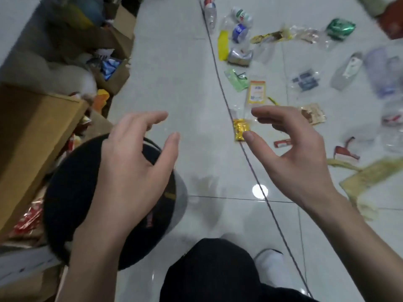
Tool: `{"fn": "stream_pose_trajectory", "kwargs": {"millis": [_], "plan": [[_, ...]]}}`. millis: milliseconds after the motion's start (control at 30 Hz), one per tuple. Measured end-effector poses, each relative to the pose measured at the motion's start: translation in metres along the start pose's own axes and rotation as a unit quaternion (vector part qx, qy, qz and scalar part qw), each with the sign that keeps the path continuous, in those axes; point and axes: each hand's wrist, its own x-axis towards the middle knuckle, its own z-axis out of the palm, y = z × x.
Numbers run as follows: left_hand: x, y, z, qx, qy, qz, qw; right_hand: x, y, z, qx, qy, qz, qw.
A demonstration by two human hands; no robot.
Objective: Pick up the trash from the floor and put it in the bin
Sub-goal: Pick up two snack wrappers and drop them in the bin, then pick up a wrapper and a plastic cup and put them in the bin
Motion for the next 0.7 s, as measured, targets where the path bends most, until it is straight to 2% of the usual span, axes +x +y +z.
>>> {"fn": "stream_pose_trajectory", "kwargs": {"millis": [167, 400, 533, 700], "plan": [[0.032, 0.098, 0.056, -0.041, -0.095, 0.092, 0.99, -0.029, 0.017, -0.109, -0.035, 0.136, 0.103, 0.985], [0.043, 0.227, 0.127, -0.072, -0.198, 0.189, 0.959, -0.099, 0.033, -0.235, -0.077, 0.257, 0.292, 0.918], [0.046, 0.279, 0.157, -0.074, -0.234, 0.217, 0.945, -0.122, 0.046, -0.278, -0.064, 0.301, 0.364, 0.879], [0.054, 0.307, 0.227, -0.075, -0.268, 0.216, 0.936, -0.124, 0.103, -0.295, -0.051, 0.338, 0.416, 0.843]]}}
